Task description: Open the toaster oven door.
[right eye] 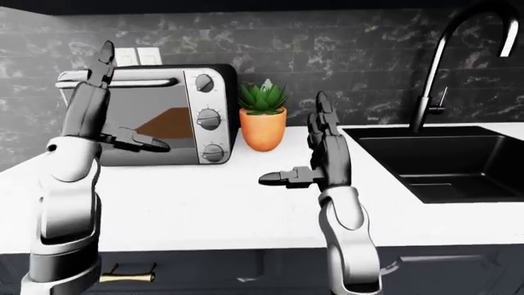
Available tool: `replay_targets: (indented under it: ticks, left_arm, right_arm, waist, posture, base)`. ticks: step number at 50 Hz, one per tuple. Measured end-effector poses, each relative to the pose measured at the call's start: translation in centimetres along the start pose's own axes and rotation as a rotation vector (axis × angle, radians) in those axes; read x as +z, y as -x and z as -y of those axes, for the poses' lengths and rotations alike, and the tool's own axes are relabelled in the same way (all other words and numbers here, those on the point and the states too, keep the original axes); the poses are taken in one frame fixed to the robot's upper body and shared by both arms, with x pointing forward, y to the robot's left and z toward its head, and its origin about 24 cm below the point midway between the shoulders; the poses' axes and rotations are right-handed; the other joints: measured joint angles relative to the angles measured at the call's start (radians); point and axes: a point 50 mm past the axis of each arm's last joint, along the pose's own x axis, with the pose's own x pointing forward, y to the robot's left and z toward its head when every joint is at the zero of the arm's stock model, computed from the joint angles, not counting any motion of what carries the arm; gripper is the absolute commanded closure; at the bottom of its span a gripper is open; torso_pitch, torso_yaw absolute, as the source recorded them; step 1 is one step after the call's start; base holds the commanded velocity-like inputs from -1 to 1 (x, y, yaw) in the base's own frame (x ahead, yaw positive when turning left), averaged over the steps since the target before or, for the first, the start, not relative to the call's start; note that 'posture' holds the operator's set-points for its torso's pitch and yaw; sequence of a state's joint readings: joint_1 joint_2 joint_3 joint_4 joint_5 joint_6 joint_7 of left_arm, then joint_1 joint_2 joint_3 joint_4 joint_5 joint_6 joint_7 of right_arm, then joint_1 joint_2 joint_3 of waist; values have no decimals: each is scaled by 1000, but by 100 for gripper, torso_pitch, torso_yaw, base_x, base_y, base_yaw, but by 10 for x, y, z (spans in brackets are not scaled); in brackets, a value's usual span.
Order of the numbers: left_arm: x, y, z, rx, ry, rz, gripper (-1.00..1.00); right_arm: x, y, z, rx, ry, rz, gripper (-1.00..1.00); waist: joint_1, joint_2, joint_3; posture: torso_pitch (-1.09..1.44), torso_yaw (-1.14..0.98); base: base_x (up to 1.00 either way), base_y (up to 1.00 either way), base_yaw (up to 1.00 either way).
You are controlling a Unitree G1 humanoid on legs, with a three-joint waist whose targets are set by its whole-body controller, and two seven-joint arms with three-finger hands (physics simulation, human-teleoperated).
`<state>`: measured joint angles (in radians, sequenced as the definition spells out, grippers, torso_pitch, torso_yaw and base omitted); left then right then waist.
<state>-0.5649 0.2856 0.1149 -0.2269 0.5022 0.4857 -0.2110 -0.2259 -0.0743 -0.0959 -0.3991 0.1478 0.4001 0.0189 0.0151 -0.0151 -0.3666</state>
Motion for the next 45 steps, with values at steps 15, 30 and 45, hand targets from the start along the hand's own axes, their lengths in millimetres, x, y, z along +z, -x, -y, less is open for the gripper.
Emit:
replay_targets:
  ticks: [15, 30, 45]
  left_arm:
    - [-5, -42, 9, 37, -371, 71, -100]
    - [-11, -63, 13, 36, -585, 89, -100]
    - [-30, -72, 34, -18, -702, 75, -100]
  right_arm:
    - [3, 0, -5, 16, -2, 9, -100]
    - [0, 0, -5, 12, -1, -1, -100]
    - [-2, 0, -4, 9, -2, -6, -100]
  waist:
    - [-5, -7, 3]
    - [-11, -3, 4]
    - [-17, -1, 3]
  posture:
    - [-55, 0]
    - [-55, 0]
    - [-55, 0]
  base:
    - [0, 0, 0]
    - [0, 0, 0]
    - [0, 0, 0]
